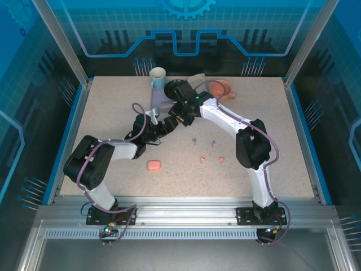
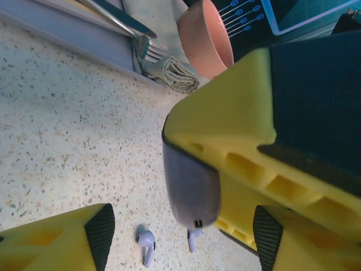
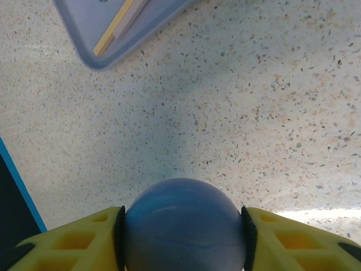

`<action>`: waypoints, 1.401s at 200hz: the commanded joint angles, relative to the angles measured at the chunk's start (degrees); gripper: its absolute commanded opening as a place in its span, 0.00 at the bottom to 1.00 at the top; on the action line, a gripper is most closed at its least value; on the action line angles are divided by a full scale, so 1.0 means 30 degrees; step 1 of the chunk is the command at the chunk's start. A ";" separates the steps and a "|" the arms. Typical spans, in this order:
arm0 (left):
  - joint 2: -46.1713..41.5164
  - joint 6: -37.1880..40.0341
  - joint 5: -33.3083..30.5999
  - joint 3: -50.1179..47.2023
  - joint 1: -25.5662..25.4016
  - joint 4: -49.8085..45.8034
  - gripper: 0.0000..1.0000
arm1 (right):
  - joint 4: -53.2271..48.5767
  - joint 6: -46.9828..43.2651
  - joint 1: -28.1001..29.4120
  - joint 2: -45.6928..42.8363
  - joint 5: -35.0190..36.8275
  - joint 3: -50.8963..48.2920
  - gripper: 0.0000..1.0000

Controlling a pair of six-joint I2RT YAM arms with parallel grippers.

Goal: Insert the wireless bluetooth earbuds into the charging case

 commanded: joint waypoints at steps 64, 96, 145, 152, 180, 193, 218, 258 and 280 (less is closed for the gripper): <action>0.0631 -0.0775 -0.2308 0.0451 -0.0593 0.1957 0.54 | 0.0761 0.1169 -0.0145 -0.1295 -0.0833 -0.0746 0.50; 0.0564 -0.0944 -0.2763 0.0459 -0.0639 0.2104 0.50 | 0.0819 0.1193 -0.0107 -0.1583 -0.0776 -0.1063 0.50; 0.0535 -0.1011 -0.2999 0.0820 -0.0703 0.2051 0.44 | 0.1075 0.1319 -0.0079 -0.1789 -0.0852 -0.1508 0.49; 0.0515 -0.1008 -0.3062 0.0833 -0.0750 0.2059 0.42 | 0.1069 0.1332 -0.0079 -0.1792 -0.0891 -0.1572 0.49; 0.0386 -0.0882 -0.3094 0.1014 -0.0765 0.1819 0.39 | 0.1172 0.1390 -0.0086 -0.1904 -0.0921 -0.1748 0.49; 0.0314 -0.0843 -0.3115 0.1084 -0.0776 0.1744 0.37 | 0.1142 0.1349 -0.0083 -0.1913 -0.0931 -0.1758 0.49; 0.0169 -0.0691 -0.3007 0.1274 -0.0784 0.1380 0.30 | 0.1159 0.1387 -0.0071 -0.1971 -0.0995 -0.1801 0.49; -0.0160 -0.0380 -0.2861 0.1422 -0.0787 0.0482 0.23 | 0.1249 0.1375 -0.0160 -0.2117 -0.0953 -0.1813 0.51; -0.0219 -0.0341 -0.2744 0.1430 -0.0760 0.0286 0.21 | 0.1396 0.1346 -0.0254 -0.2219 -0.0979 -0.1781 0.52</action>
